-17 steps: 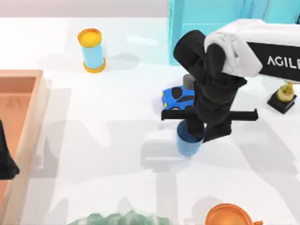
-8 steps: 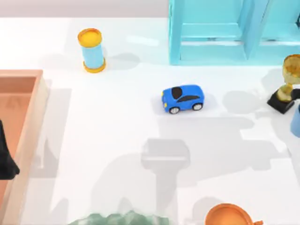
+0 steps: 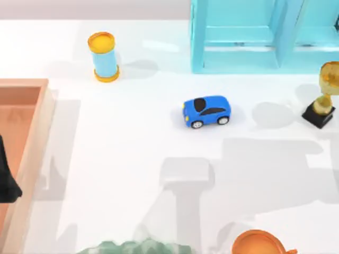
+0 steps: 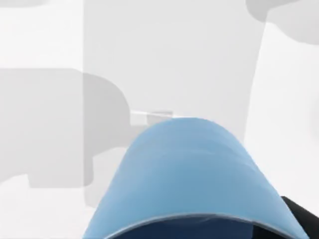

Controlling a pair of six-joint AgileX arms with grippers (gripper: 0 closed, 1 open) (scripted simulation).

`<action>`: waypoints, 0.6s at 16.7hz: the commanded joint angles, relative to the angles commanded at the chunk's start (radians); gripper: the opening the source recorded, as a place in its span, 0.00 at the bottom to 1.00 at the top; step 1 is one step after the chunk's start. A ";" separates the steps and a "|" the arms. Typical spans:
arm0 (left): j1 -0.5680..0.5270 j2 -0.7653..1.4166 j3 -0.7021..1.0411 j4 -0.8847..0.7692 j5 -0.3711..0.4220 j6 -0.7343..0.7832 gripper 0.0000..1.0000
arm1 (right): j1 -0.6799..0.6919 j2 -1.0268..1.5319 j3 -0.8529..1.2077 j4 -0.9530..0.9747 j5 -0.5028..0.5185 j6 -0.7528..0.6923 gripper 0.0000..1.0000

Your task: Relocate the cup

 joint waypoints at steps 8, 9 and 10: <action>0.000 0.000 0.000 0.000 0.000 0.000 1.00 | 0.021 0.052 -0.130 0.201 0.001 0.025 0.00; 0.000 0.000 0.000 0.000 0.000 0.000 1.00 | 0.024 0.062 -0.154 0.229 0.001 0.028 0.00; 0.000 0.000 0.000 0.000 0.000 0.000 1.00 | 0.028 0.072 -0.169 0.247 0.000 0.032 0.00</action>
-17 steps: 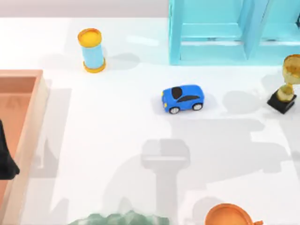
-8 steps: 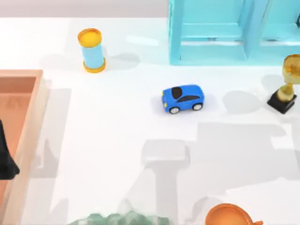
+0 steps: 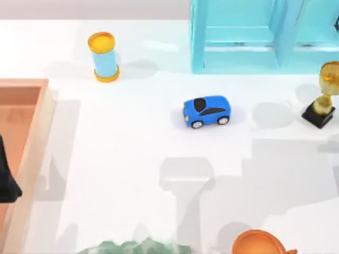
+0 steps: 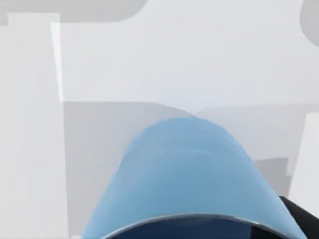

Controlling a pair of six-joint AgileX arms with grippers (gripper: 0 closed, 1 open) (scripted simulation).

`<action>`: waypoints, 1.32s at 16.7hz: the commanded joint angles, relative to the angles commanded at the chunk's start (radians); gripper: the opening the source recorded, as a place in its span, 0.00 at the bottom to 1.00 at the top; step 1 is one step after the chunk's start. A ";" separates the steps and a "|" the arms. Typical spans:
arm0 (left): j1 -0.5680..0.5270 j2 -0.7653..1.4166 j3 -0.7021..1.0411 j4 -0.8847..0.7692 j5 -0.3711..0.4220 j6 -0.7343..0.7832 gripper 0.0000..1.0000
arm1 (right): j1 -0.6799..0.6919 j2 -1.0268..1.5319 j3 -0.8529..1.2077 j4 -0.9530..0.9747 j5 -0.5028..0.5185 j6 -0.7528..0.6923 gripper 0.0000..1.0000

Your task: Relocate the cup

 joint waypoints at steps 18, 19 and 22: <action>0.000 0.000 0.000 0.000 0.000 0.000 1.00 | 0.004 0.005 -0.006 0.007 0.000 0.001 1.00; 0.000 0.000 0.000 0.000 0.000 0.000 1.00 | 0.004 0.005 -0.006 0.007 0.000 0.001 1.00; 0.000 0.000 0.000 0.000 0.000 0.000 1.00 | 0.004 0.005 -0.006 0.007 0.000 0.001 1.00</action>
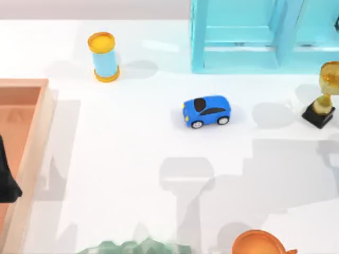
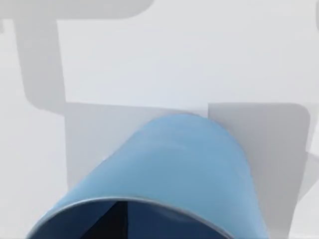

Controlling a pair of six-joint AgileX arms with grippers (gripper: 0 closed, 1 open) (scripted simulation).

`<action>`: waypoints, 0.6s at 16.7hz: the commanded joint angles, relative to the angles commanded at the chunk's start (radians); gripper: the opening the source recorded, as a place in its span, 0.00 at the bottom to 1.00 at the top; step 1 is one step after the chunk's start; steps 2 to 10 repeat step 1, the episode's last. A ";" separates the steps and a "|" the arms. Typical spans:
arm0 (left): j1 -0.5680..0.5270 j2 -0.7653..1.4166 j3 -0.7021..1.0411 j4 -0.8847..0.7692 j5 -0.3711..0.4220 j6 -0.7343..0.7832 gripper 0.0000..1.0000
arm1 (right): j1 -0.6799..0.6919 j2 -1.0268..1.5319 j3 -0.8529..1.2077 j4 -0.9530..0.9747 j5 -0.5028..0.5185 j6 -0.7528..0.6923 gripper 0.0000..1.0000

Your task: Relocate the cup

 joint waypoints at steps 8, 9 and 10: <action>0.000 0.000 0.000 0.000 0.000 0.000 1.00 | 0.000 0.000 0.000 0.000 0.000 0.000 1.00; 0.000 0.000 0.000 0.000 0.000 0.000 1.00 | 0.000 0.000 0.000 0.000 0.000 0.000 1.00; 0.000 0.000 0.000 0.000 0.000 0.000 1.00 | 0.000 0.000 0.000 0.000 0.000 0.000 1.00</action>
